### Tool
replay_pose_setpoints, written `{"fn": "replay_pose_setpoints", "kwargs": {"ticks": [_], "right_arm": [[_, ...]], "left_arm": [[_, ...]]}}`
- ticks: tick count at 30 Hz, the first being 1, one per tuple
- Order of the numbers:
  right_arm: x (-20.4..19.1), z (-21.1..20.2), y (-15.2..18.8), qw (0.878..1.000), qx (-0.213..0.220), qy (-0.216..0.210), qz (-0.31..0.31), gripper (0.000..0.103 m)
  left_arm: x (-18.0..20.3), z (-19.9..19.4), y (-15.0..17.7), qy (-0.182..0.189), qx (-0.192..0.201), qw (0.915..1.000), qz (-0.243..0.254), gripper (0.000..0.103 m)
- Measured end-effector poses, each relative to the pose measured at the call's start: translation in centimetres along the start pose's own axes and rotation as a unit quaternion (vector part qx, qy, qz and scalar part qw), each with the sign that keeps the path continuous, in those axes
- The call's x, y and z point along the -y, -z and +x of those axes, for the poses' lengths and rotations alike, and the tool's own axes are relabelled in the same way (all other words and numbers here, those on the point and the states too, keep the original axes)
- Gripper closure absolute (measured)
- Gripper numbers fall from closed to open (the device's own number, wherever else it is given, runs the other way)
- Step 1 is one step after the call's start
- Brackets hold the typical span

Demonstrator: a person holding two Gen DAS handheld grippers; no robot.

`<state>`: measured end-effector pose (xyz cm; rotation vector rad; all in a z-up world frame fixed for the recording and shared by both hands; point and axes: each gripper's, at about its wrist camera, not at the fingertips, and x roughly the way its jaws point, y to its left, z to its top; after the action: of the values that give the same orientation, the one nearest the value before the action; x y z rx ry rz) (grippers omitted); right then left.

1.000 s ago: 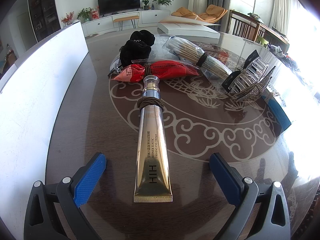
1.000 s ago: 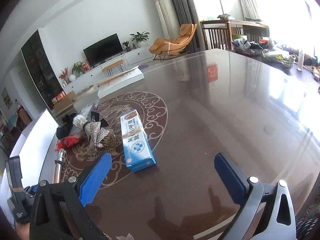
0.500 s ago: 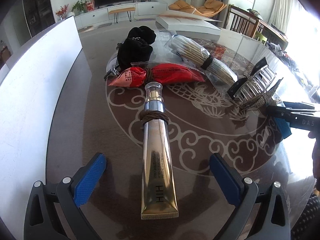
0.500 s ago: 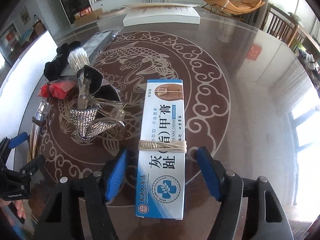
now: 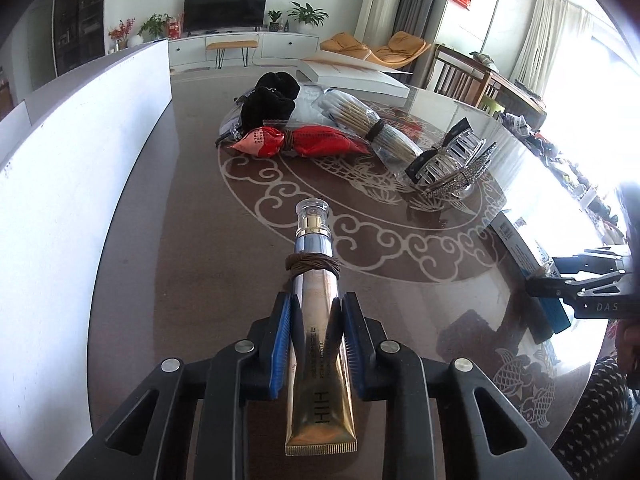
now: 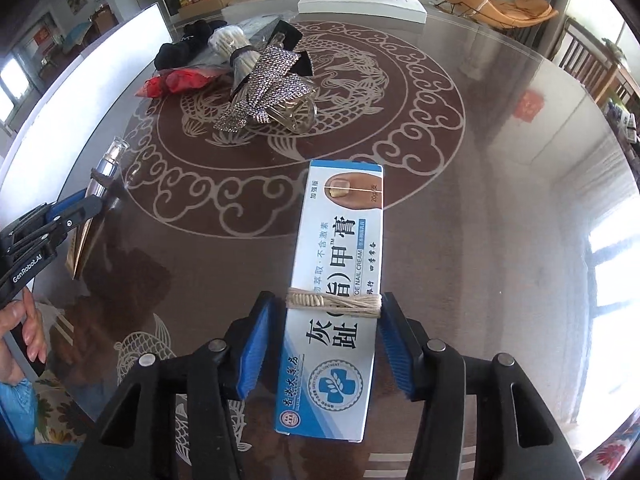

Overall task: Organize objects
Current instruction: 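Carry the tube and box into the cardboard bin and open both grippers, then withdraw both open grippers from the bin back over the table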

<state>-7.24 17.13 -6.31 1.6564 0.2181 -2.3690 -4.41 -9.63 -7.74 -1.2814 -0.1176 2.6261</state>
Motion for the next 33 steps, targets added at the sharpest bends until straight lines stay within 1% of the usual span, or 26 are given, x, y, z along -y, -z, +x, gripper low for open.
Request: {"fn": "replay_pose_setpoints", "kwargs": {"ticks": [1, 3, 5, 8, 10, 12, 14, 15, 18, 21, 23, 24, 25, 26, 27, 28, 29, 30, 31, 32, 33], "right_arm": [[-0.3, 0.0, -0.2, 1.0, 0.002, 0.01, -0.008, 0.059], [-0.5, -0.4, -0.1, 1.0, -0.001, 0.003, -0.002, 0.059], [-0.9, -1.6, -0.1, 1.0, 0.011, -0.014, 0.007, 0.059], [-1.5, -4.1, -0.3, 0.997, 0.03, -0.066, 0.032, 0.059], [-2.5, -6.0, -0.8, 0.993, 0.045, -0.101, 0.043, 0.059], [-4.3, -7.9, -1.7, 0.987, 0.061, -0.139, 0.047, 0.059], [-7.7, -9.3, -3.7, 0.981, 0.081, -0.174, 0.04, 0.059], [-9.4, -10.0, -4.7, 0.976, 0.09, -0.193, 0.034, 0.059], [-15.9, -11.8, -7.9, 0.964, 0.111, -0.24, 0.0, 0.059], [-22.9, -12.5, -10.6, 0.953, 0.117, -0.277, -0.041, 0.059], [-27.4, -12.2, -11.6, 0.947, 0.116, -0.293, -0.069, 0.059], [-29.3, -12.0, -11.8, 0.943, 0.111, -0.305, -0.077, 0.059], [-31.2, -11.4, -11.9, 0.937, 0.101, -0.324, -0.082, 0.058], [-32.8, -10.7, -11.8, 0.931, 0.086, -0.345, -0.084, 0.058], [-34.2, -9.8, -11.8, 0.927, 0.072, -0.357, -0.084, 0.056], [-35.2, -9.1, -11.5, 0.927, 0.063, -0.36, -0.085, 0.047], [-35.9, -8.3, -11.3, 0.929, 0.055, -0.355, -0.085, 0.04], [-36.1, -7.8, -11.0, 0.931, 0.051, -0.352, -0.082, 0.036], [-35.8, -7.5, -10.6, 0.931, 0.054, -0.352, -0.079, 0.036], [-35.1, -7.4, -10.2, 0.932, 0.064, -0.346, -0.08, 0.036], [-34.2, -7.5, -9.7, 0.937, 0.08, -0.329, -0.084, 0.035]], "left_arm": [[-0.1, -0.4, 0.4, 0.005, 0.004, 1.0, -0.003, 0.078], [-0.1, -1.5, 1.1, 0.018, 0.018, 0.9996, -0.012, 0.078], [-0.1, -3.1, 1.2, 0.028, 0.036, 0.9988, -0.017, 0.078], [-0.3, -5.5, 0.9, 0.045, 0.061, 0.9968, -0.026, 0.078], [-0.8, -7.4, 0.5, 0.062, 0.077, 0.9942, -0.043, 0.078], [-1.9, -9.9, -0.2, 0.075, 0.102, 0.9901, -0.062, 0.078], [-3.5, -12.9, -0.9, 0.073, 0.132, 0.9857, -0.075, 0.078], [-4.5, -14.3, -1.2, 0.065, 0.145, 0.9843, -0.078, 0.078], [-8.3, -17.8, -1.8, 0.022, 0.171, 0.9805, -0.094, 0.078], [-13.0, -19.7, -1.8, -0.038, 0.18, 0.9757, -0.119, 0.078], [-16.1, -20.3, -1.2, -0.076, 0.172, 0.9717, -0.143, 0.078], [-17.6, -20.4, -0.8, -0.092, 0.166, 0.9695, -0.156, 0.078], [-18.8, -20.5, -0.3, -0.116, 0.155, 0.9668, -0.167, 0.078], [-19.9, -20.5, 0.3, -0.144, 0.144, 0.9622, -0.181, 0.078], [-20.9, -20.4, 0.9, -0.166, 0.134, 0.9563, -0.2, 0.076], [-21.9, -20.4, 1.6, -0.178, 0.127, 0.9508, -0.22, 0.074], [-22.7, -20.3, 2.2, -0.181, 0.122, 0.9462, -0.239, 0.062], [-23.1, -20.3, 2.7, -0.179, 0.123, 0.9428, -0.253, 0.048], [-23.2, -20.4, 3.0, -0.178, 0.129, 0.9399, -0.261, 0.041], [-23.0, -20.5, 3.3, -0.182, 0.138, 0.9371, -0.264, 0.033], [-22.5, -20.6, 3.3, -0.188, 0.146, 0.9358, -0.26, 0.027]]}}
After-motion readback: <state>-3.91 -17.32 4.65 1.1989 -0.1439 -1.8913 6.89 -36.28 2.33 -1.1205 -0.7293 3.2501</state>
